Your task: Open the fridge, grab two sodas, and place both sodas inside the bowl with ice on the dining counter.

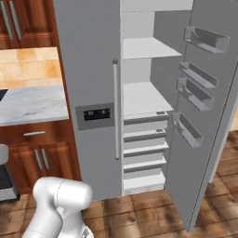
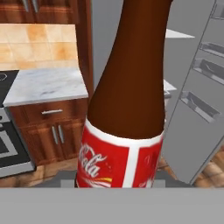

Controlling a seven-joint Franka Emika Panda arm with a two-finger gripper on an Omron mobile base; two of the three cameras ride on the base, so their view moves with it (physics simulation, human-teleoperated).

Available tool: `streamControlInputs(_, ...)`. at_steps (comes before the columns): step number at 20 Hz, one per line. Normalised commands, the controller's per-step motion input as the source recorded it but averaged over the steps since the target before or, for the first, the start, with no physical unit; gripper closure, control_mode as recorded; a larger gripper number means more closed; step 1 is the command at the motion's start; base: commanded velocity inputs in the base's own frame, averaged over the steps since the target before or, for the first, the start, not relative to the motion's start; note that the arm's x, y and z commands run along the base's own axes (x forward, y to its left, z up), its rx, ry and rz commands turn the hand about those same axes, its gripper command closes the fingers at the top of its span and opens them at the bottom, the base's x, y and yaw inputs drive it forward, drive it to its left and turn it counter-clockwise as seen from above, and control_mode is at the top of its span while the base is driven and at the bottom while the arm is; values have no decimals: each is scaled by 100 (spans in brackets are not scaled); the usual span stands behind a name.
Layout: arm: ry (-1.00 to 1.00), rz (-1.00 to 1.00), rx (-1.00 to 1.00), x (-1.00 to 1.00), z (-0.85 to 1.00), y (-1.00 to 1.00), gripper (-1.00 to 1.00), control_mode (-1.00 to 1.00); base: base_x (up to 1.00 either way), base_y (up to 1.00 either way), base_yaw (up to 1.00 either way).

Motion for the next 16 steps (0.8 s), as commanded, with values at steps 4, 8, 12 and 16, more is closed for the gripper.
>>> streamControlInputs(4, 0, 0, 0, 0, 0, 0, 100, 100, -70, 54, -33)
streamControlInputs(8, 0, 0, 0, 0, 0, 0, 100, 100, -82, 55, -34)
streamControlInputs(12, 0, 0, 0, 0, 0, 0, 100, 100, -43, 75, -32)
streamControlInputs(16, 0, 0, 0, 0, 0, 0, 100, 100, 61, 86, -10)
